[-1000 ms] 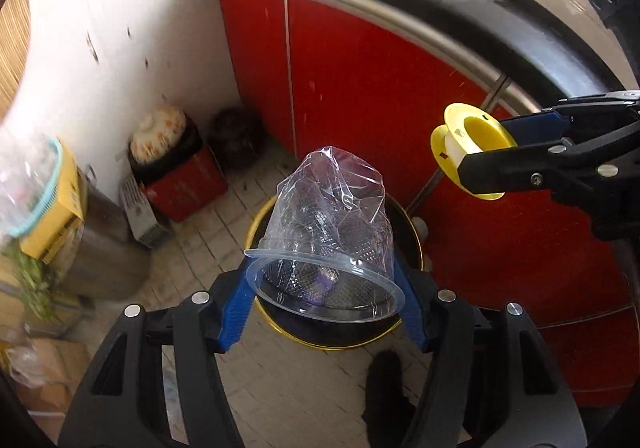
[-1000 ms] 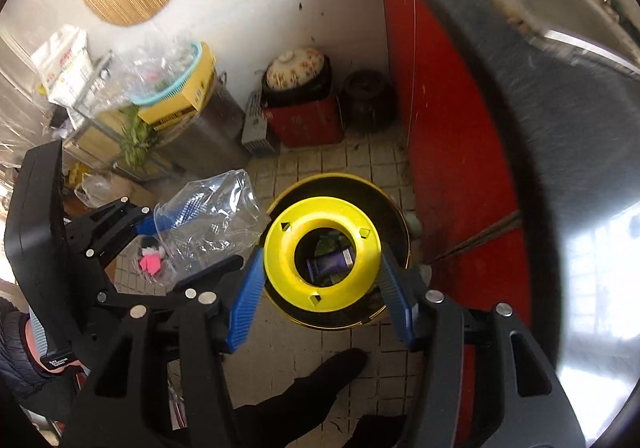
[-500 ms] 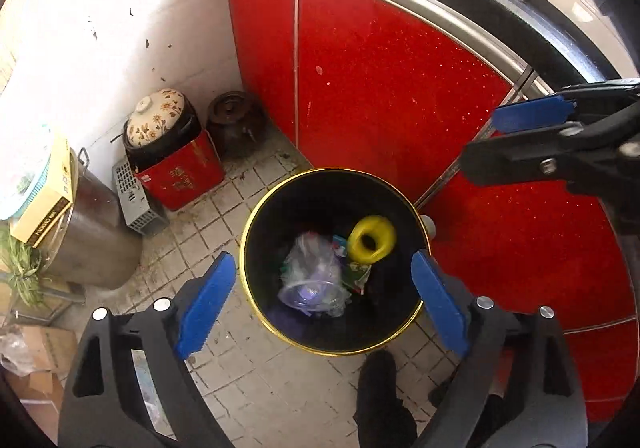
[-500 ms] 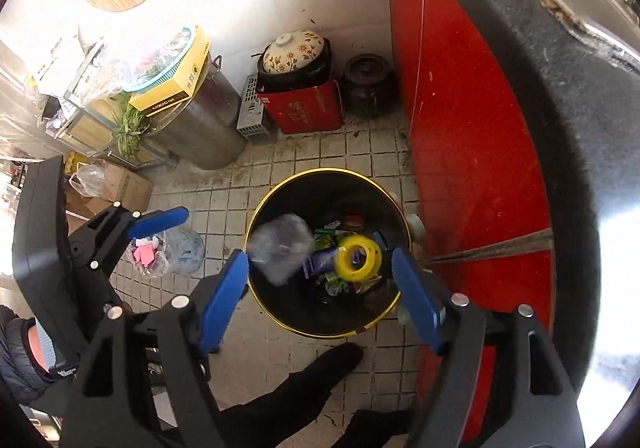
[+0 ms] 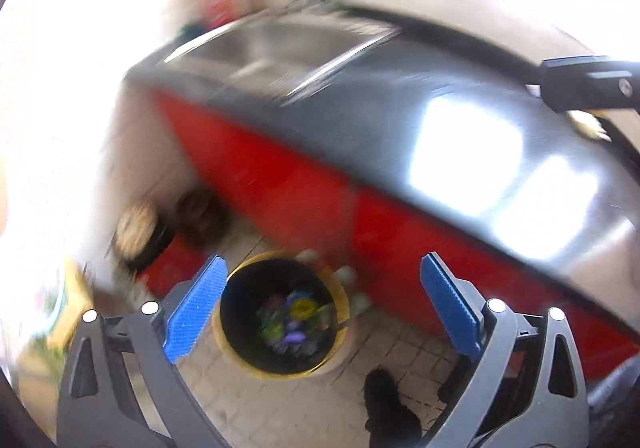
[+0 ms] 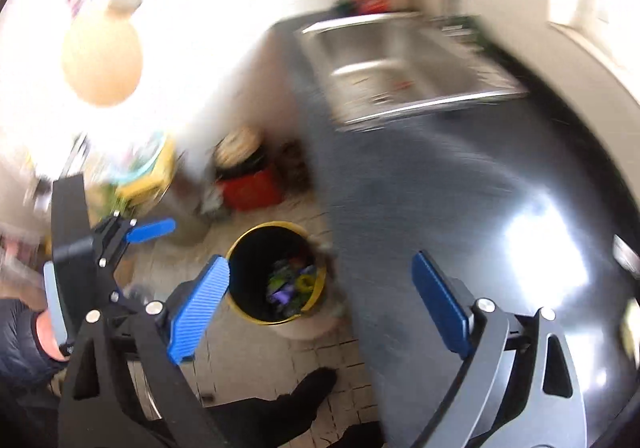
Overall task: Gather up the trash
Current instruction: 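Swing both open tools back over the counter, then grasp the silver pill blister with the left tool while the right tool grasps the white foam brush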
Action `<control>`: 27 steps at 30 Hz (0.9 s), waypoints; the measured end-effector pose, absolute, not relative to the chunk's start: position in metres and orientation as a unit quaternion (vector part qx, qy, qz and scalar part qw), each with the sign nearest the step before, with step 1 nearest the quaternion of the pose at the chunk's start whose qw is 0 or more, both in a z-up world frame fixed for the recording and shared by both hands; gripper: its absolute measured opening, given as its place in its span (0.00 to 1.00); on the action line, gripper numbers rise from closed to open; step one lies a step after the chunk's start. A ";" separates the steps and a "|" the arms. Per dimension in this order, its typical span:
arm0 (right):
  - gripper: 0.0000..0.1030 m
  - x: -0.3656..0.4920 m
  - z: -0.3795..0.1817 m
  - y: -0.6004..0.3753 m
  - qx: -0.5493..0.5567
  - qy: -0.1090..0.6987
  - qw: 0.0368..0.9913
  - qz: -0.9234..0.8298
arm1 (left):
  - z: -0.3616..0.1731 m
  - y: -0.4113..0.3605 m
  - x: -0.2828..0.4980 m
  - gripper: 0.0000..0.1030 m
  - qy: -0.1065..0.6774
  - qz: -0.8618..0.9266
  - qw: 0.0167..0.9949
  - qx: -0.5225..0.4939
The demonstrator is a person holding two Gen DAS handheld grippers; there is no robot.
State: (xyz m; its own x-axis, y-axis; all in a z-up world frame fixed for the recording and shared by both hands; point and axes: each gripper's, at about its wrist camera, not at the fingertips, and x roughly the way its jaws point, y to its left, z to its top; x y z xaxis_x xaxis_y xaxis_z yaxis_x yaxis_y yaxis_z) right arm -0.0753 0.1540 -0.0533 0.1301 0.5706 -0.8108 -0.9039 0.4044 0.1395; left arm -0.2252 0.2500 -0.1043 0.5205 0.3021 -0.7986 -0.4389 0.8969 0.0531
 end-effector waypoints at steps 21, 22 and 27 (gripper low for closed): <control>0.87 0.021 0.007 -0.197 -0.030 0.383 0.905 0.184 | -0.036 -0.026 -0.024 0.92 0.370 -0.147 0.906 0.140; 0.87 0.022 0.006 -0.198 -0.028 0.384 0.904 0.184 | -0.036 -0.032 -0.018 0.92 0.372 -0.147 0.905 0.144; 0.87 0.050 0.001 -0.201 -0.023 0.391 0.899 0.194 | -0.041 -0.028 0.010 0.92 0.382 -0.143 0.901 0.148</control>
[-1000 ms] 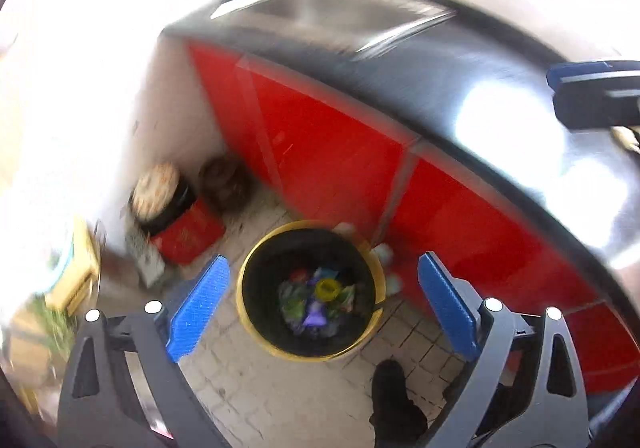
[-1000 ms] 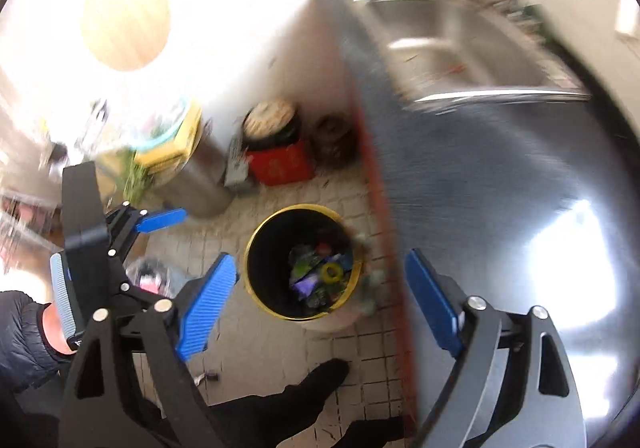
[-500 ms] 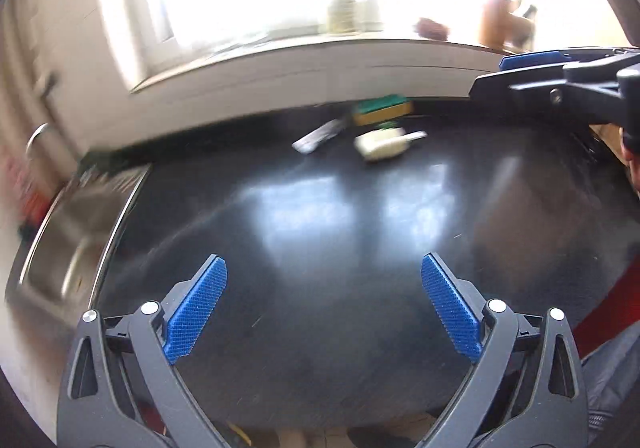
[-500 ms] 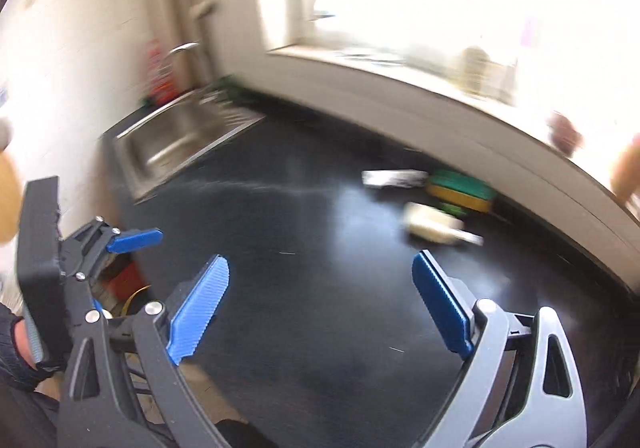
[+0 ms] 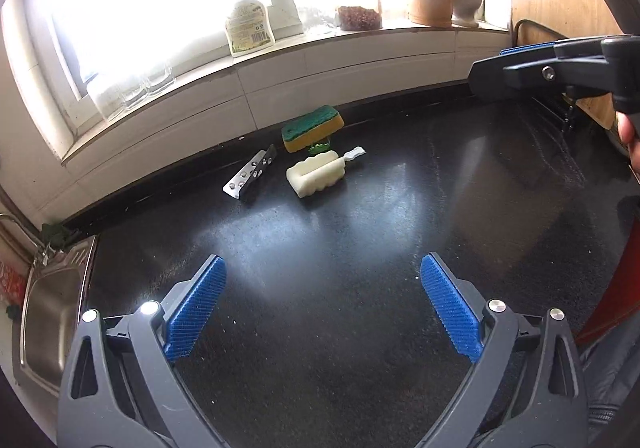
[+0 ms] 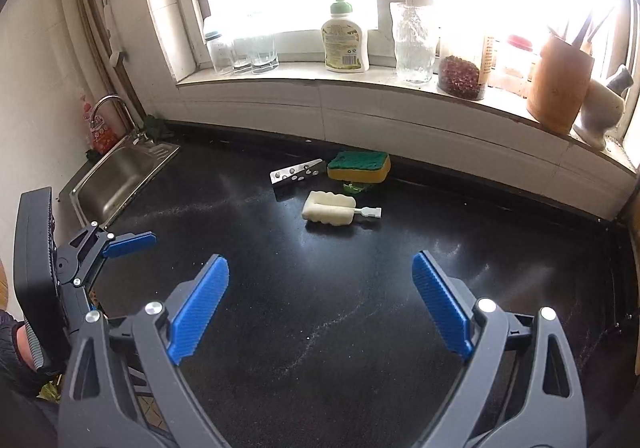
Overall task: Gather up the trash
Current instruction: 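Grasp the silver pill blister with the left tool while the right tool grasps the white foam brush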
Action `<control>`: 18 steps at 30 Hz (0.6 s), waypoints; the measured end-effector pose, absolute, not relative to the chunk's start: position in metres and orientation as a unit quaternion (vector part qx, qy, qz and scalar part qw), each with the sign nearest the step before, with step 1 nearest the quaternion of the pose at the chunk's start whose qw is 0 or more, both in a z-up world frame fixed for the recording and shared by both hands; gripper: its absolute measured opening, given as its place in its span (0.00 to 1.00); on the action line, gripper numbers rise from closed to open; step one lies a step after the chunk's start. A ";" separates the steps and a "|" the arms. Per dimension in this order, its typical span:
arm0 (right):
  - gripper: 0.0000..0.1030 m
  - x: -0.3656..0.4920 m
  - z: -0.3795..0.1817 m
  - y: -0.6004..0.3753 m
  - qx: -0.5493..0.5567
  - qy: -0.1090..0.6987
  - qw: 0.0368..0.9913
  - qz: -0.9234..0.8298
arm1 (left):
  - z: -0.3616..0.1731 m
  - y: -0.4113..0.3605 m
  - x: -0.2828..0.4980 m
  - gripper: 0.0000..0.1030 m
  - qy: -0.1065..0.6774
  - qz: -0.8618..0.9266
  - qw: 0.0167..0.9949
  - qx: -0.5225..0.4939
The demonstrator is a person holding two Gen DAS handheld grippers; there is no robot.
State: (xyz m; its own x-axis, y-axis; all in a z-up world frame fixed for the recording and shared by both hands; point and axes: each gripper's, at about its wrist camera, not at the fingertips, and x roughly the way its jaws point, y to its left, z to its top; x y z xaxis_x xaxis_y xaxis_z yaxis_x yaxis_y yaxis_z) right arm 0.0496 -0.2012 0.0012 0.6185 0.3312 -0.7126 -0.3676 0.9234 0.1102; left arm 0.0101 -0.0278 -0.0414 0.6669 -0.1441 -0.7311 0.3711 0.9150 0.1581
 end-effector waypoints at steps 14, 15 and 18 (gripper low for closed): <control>0.87 0.174 -0.059 -0.183 -0.066 0.429 0.858 0.274 | -0.092 0.017 0.165 0.92 0.422 -0.137 0.879 0.174; 0.87 0.184 -0.067 -0.180 -0.072 0.435 0.852 0.282 | -0.101 0.021 0.183 0.92 0.430 -0.139 0.876 0.171; 0.87 0.210 -0.089 -0.173 -0.096 0.447 0.837 0.301 | -0.125 0.029 0.227 0.92 0.446 -0.157 0.865 0.166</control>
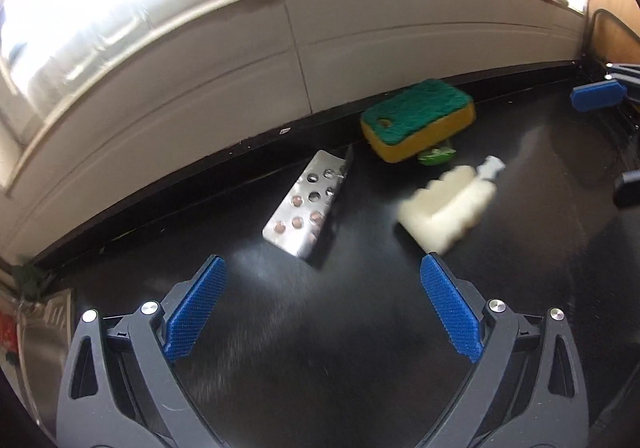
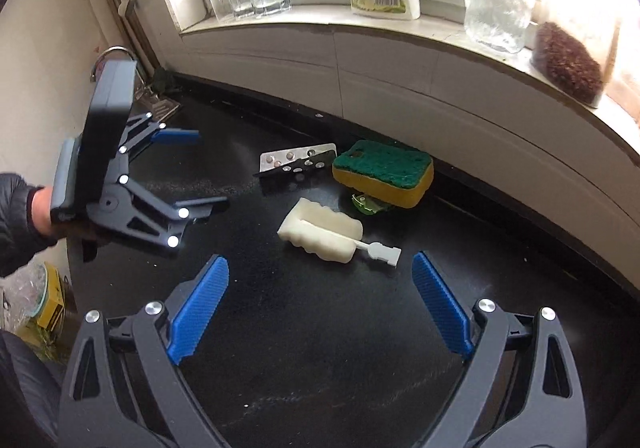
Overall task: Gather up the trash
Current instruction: 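Grasp the silver pill blister with the left tool while the right tool grasps the white foam brush, then carry blister and foam brush over the yellow bin and open both tools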
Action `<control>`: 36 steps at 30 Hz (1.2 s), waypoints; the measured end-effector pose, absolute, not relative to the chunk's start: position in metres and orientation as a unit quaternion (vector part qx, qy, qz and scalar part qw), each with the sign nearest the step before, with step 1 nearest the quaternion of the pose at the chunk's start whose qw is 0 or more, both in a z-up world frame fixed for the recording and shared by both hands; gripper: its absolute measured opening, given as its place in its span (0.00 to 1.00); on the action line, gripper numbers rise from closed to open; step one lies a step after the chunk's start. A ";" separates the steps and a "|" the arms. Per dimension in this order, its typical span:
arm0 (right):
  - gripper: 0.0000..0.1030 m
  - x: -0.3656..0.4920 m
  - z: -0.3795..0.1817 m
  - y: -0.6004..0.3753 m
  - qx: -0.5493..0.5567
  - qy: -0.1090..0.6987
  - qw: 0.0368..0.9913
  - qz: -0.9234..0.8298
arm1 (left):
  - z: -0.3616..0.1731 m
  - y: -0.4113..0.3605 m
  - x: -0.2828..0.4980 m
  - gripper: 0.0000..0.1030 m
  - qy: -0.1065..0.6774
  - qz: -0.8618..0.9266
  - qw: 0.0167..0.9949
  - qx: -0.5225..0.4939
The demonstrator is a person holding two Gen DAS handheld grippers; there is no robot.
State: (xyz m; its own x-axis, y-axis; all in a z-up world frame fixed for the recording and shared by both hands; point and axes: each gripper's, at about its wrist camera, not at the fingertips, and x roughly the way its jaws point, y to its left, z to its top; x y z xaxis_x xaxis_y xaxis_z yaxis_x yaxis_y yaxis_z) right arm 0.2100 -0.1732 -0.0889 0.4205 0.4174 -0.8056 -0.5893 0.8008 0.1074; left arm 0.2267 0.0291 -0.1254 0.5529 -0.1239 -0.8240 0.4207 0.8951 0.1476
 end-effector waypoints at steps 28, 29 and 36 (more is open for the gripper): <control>0.25 0.241 -0.162 -0.132 -0.176 0.499 0.768 0.361 | -0.171 0.009 0.255 0.40 0.463 -0.227 0.845 0.142; 0.25 0.235 -0.155 -0.136 -0.170 0.497 0.773 0.355 | -0.168 0.008 0.249 0.40 0.462 -0.223 0.847 0.140; 0.25 0.182 -0.111 -0.159 -0.134 0.480 0.807 0.318 | -0.128 0.001 0.181 0.40 0.447 -0.189 0.865 0.126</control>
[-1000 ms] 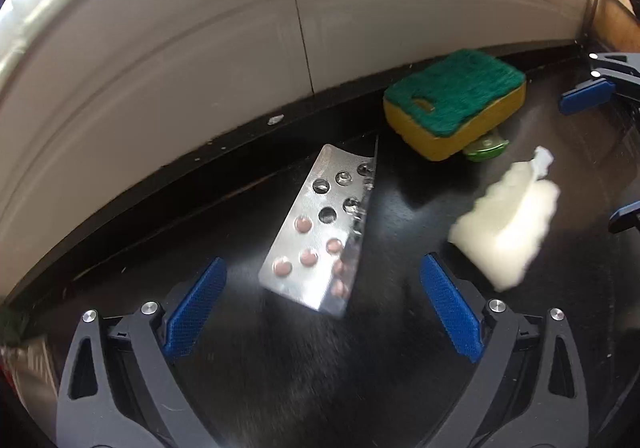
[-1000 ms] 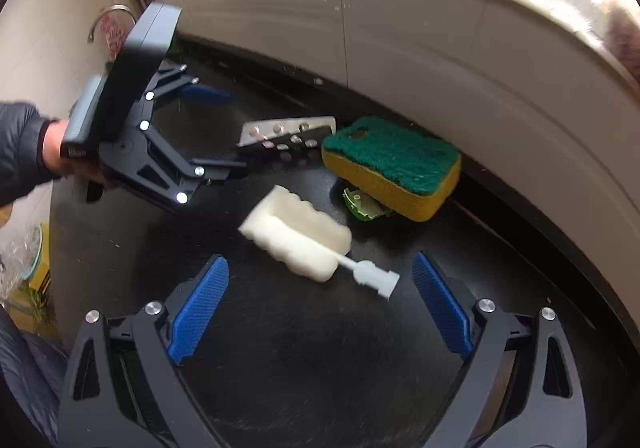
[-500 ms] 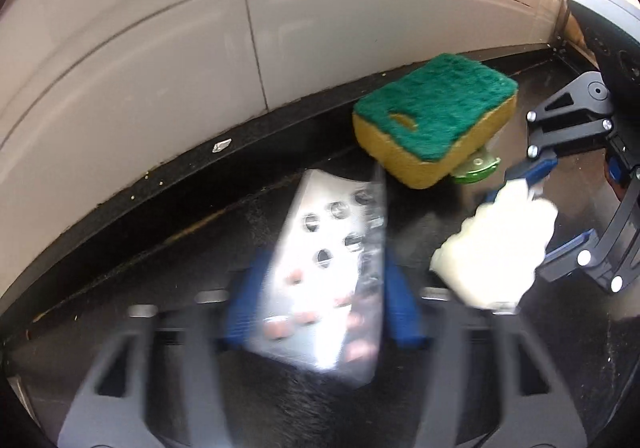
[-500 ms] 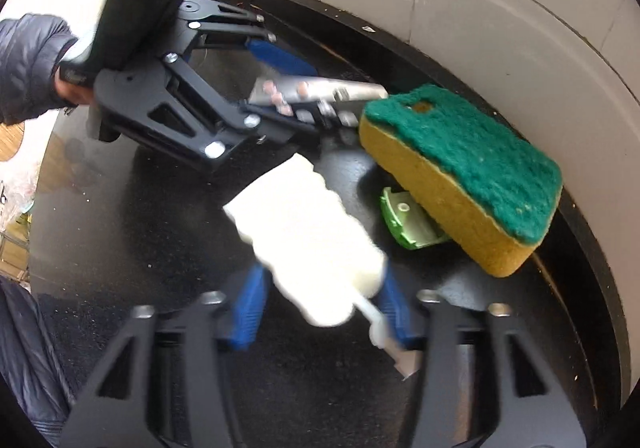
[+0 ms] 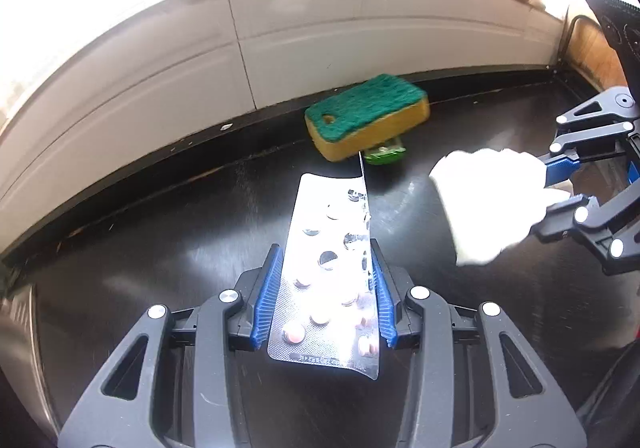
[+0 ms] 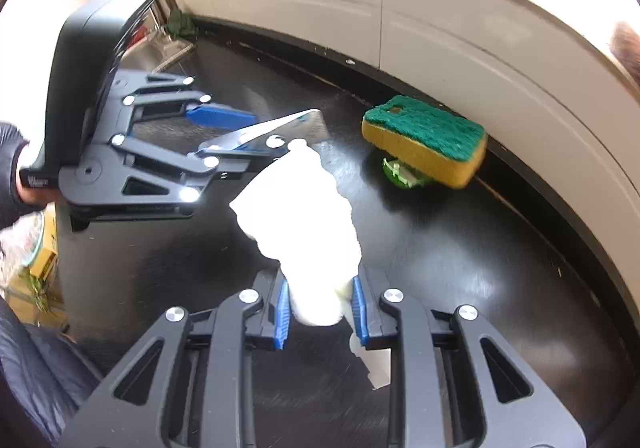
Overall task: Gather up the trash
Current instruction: 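Carry blister and foam brush over the yellow bin and open both tools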
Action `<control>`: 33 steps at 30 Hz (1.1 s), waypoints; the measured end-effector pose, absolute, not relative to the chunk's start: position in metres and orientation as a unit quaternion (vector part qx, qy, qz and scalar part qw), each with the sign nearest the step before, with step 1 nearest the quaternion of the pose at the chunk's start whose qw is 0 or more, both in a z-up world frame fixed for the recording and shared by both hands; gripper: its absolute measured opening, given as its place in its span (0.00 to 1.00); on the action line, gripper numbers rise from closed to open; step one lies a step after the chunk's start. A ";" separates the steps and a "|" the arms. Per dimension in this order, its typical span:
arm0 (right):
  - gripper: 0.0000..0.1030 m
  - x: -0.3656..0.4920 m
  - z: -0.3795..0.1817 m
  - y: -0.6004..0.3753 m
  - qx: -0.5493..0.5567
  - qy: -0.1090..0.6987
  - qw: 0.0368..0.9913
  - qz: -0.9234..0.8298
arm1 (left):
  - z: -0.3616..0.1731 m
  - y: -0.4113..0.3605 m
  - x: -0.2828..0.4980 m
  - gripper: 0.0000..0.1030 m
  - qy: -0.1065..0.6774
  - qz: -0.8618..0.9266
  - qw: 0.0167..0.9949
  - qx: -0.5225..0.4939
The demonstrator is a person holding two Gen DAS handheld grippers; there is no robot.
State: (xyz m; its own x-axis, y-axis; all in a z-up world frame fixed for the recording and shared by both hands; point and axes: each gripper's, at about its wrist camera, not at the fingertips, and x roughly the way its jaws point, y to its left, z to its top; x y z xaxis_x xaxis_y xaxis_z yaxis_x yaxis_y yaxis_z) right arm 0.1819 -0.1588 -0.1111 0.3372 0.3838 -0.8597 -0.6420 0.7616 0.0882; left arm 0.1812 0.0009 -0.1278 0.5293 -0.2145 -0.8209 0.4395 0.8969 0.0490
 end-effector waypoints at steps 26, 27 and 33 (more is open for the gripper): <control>0.25 0.095 -0.061 -0.181 -0.135 0.431 0.842 0.294 | -0.072 0.002 0.064 0.40 0.411 -0.128 0.898 0.094; 0.25 0.095 -0.057 -0.171 -0.140 0.426 0.840 0.304 | -0.066 0.010 0.059 0.40 0.406 -0.117 0.902 0.087; 0.25 0.084 -0.030 -0.090 -0.163 0.386 0.825 0.379 | -0.037 0.070 0.012 0.40 0.386 -0.026 0.921 0.047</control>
